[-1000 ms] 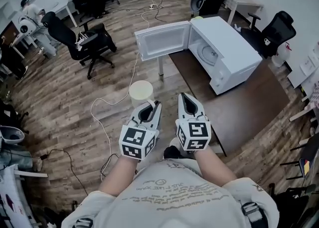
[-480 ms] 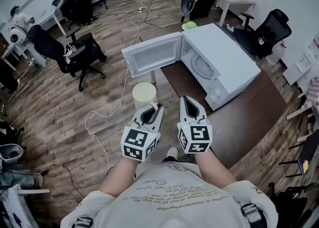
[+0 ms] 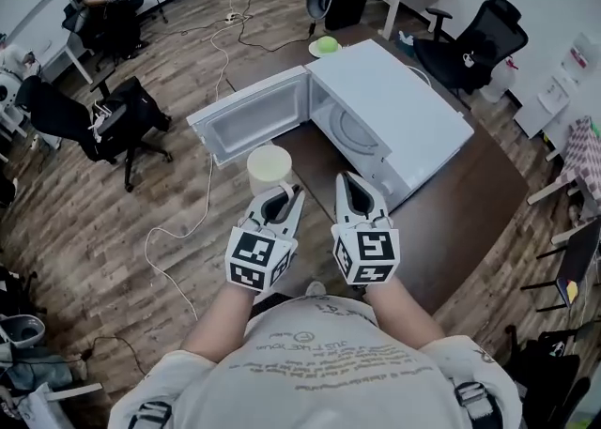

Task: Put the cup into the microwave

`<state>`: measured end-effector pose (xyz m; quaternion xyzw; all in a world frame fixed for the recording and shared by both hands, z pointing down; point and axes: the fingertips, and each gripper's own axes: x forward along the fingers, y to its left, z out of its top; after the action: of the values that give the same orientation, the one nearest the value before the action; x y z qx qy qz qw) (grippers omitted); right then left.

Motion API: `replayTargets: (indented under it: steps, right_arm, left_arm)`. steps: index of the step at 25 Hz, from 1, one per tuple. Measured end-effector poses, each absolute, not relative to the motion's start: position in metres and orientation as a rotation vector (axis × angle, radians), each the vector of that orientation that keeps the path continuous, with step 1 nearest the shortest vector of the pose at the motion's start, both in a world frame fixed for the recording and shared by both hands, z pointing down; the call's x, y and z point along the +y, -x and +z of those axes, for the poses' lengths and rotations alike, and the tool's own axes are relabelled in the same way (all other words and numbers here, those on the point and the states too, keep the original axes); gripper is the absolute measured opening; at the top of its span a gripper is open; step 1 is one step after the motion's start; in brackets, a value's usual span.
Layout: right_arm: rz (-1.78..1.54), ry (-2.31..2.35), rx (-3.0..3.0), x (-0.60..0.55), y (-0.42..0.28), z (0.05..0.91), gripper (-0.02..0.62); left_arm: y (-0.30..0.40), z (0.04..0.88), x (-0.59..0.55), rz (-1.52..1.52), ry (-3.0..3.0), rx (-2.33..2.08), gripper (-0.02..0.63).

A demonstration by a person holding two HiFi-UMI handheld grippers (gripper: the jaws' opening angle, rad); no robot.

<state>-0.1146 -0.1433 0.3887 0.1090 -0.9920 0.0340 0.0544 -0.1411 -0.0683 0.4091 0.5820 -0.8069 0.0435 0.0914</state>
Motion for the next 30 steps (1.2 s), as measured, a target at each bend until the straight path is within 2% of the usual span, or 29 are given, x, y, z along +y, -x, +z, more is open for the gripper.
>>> replayTargets:
  steps: [10,30]
  right_arm:
    - [0.054,-0.455,-2.986,-0.183,0.120,0.393,0.015]
    - [0.089,-0.912,-2.804,-0.224,0.195,0.429,0.015]
  left_arm:
    - [0.158,0.426,-0.132,0.107,-1.884,-2.264,0.032]
    - [0.227,0.484,-0.199,0.190,-2.406,-1.705,0.034]
